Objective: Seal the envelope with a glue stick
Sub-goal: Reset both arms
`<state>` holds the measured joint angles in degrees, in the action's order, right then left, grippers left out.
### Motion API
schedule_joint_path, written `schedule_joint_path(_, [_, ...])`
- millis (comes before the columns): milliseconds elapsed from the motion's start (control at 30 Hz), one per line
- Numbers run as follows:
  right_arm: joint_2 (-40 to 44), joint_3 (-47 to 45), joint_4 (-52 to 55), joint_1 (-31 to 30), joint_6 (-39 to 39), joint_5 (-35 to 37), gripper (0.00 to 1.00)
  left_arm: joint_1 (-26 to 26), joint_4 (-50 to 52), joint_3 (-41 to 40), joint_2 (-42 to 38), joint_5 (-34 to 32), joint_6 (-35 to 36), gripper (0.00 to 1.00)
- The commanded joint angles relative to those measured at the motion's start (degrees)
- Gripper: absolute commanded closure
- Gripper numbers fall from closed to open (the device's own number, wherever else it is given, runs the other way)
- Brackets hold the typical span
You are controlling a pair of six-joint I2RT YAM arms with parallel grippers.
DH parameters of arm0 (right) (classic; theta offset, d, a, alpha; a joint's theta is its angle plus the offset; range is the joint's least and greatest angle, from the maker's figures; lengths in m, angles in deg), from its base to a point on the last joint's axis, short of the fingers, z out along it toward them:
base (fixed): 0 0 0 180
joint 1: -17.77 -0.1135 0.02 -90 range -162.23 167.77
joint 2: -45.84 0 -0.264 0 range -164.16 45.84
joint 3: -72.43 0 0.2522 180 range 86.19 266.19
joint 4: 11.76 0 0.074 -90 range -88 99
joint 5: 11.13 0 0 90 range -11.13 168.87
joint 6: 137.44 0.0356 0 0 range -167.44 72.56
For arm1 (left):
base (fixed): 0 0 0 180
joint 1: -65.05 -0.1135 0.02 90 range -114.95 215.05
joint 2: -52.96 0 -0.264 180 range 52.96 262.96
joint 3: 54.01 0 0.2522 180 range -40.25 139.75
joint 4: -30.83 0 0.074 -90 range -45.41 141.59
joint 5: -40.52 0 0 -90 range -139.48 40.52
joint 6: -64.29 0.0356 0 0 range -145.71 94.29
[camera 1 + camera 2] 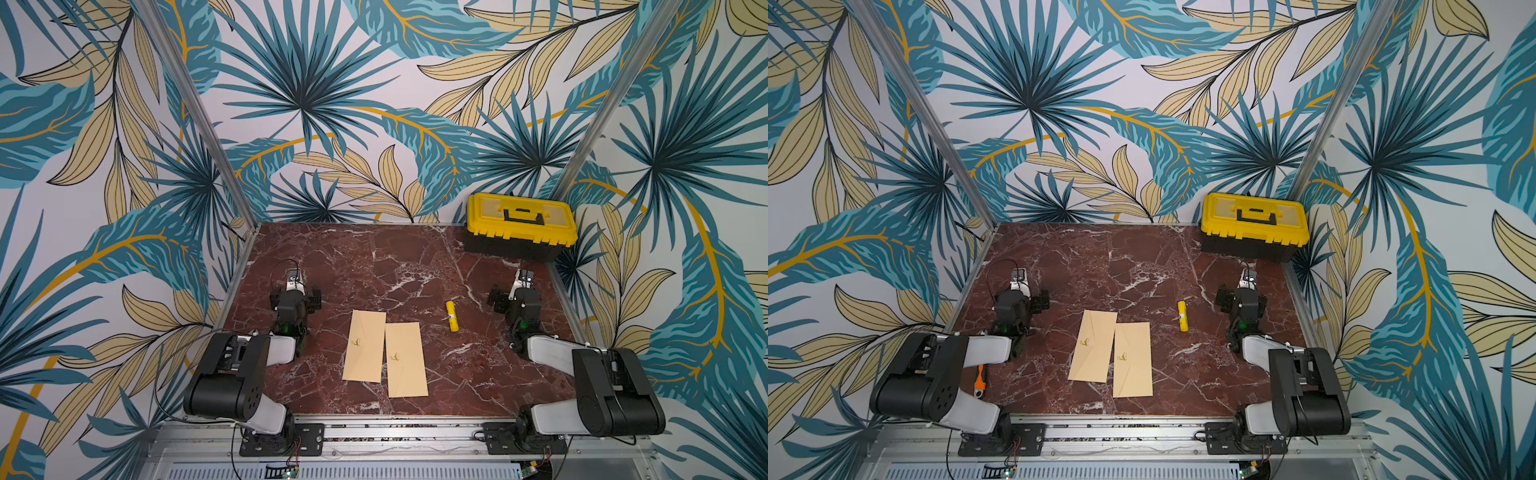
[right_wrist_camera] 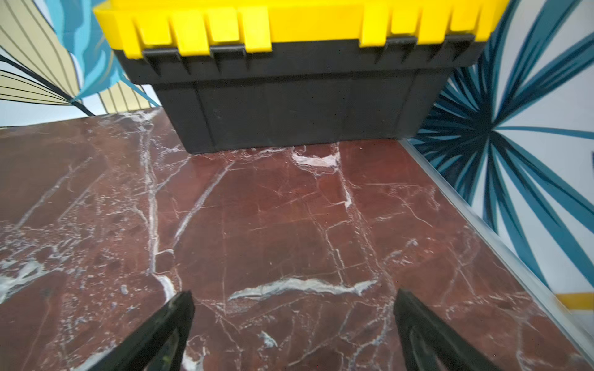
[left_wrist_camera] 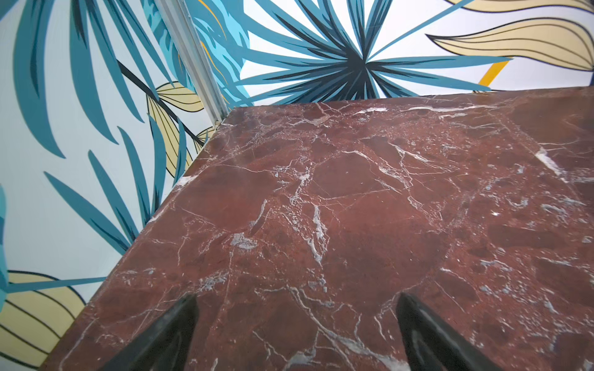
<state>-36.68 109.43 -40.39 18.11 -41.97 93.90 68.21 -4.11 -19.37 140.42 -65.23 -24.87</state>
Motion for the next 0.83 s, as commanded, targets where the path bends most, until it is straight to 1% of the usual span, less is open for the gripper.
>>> schedule_joint_path(0, [-5.18, -3.47, -16.07, 0.01, -1.97, -5.35, 0.01, -0.98, -15.48, -2.62, 3.75, 6.05, 0.59, 0.00])
schedule_joint_path(67, [-2.47, -0.81, -6.42, -0.04, -0.38, -4.47, 0.01, -1.13, -9.33, -1.20, 1.94, 5.23, -0.57, 0.00])
schedule_joint_path(100, [-3.08, -1.03, -7.55, -0.28, -0.80, -4.36, 0.01, -1.14, -8.22, -0.37, 2.15, 5.50, -0.48, 0.00])
schedule_joint_path(133, [-4.04, -1.59, -10.41, -0.35, -1.90, -4.25, 0.01, -1.31, -9.19, -0.56, 2.58, 5.67, -0.72, 0.00])
schedule_joint_path(167, [-3.88, -1.55, -9.96, -0.44, -1.92, -4.21, 0.00, -1.43, -10.45, -0.67, 3.02, 5.73, -0.54, 0.00])
schedule_joint_path(200, [-2.97, -0.93, -7.40, -0.45, -1.11, -4.07, 0.00, -1.42, -9.14, -0.46, 2.60, 5.66, -0.79, 0.00])
schedule_joint_path(233, [-2.83, -0.98, -7.03, -0.44, -0.95, -4.00, 0.01, -1.44, -9.02, -0.46, 2.61, 5.64, -0.84, 0.00])
schedule_joint_path(267, [-3.20, -1.24, -8.35, -0.47, -1.59, -4.23, 0.01, -1.48, -10.32, -0.77, 2.99, 5.58, -0.62, 0.00])
schedule_joint_path(367, [-2.97, -1.09, -7.69, -0.43, -1.24, -4.16, 0.00, -1.40, -11.53, -1.33, 3.02, 6.10, -0.27, 0.00])
schedule_joint_path(433, [-3.04, -1.04, -7.76, -0.45, -1.51, -4.48, 0.01, -1.49, -10.34, -0.85, 2.84, 5.96, -0.52, 0.00])
schedule_joint_path(800, [-3.17, -0.61, -7.07, -0.47, -1.94, -5.36, 0.01, -1.48, -10.63, -0.93, 2.91, 5.82, -0.53, 0.00])
